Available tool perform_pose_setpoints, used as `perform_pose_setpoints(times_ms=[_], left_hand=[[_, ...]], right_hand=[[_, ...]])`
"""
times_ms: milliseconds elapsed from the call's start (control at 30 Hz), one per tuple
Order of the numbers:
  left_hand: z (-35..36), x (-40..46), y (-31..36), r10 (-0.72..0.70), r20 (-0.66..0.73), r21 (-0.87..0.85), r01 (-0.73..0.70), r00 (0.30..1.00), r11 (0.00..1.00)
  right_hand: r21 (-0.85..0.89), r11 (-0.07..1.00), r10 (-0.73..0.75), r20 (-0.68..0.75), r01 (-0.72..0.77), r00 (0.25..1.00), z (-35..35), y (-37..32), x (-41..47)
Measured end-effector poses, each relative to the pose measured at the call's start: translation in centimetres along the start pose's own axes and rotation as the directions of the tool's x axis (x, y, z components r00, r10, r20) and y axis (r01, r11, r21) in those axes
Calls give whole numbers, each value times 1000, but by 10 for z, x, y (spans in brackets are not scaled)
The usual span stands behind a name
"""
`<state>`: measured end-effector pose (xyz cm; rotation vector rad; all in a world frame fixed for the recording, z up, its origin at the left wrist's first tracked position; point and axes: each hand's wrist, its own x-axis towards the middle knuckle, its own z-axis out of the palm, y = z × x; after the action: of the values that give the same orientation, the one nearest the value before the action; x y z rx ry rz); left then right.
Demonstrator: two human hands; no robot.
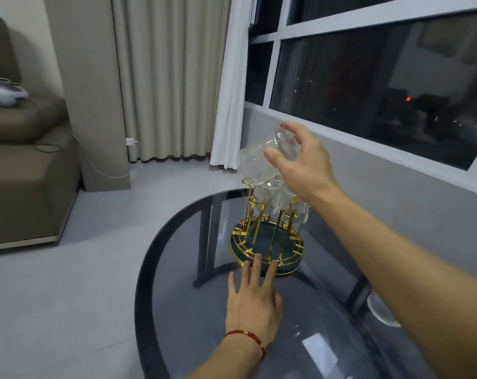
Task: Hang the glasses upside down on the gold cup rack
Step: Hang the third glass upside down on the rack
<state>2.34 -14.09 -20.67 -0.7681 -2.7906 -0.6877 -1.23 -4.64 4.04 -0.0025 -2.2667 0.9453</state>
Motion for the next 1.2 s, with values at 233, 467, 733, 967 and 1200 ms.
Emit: perform_pose_setpoints(times_ms=[233,467,733,967,1200], left_hand=[[-2,3,1,5,-22,-55,-6,1000,998],[-4,2,2,13,-20,-62,-15,1000,998],[-2,-1,3,4,-42,-62,-6,999,998],[-2,0,2,4,-20,-31,-5,1000,1000],[-3,-2,2,8,-18,-16,-8,1000,1000]], right_hand=[[-194,980,76,227,-32,971,37,23,42],[-408,910,83,337,66,938,57,36,55],[-633,745,129,446,210,886,72,48,53],[-734,628,228,492,259,840,78,40,58],[-724,620,222,532,304,817,66,40,52]])
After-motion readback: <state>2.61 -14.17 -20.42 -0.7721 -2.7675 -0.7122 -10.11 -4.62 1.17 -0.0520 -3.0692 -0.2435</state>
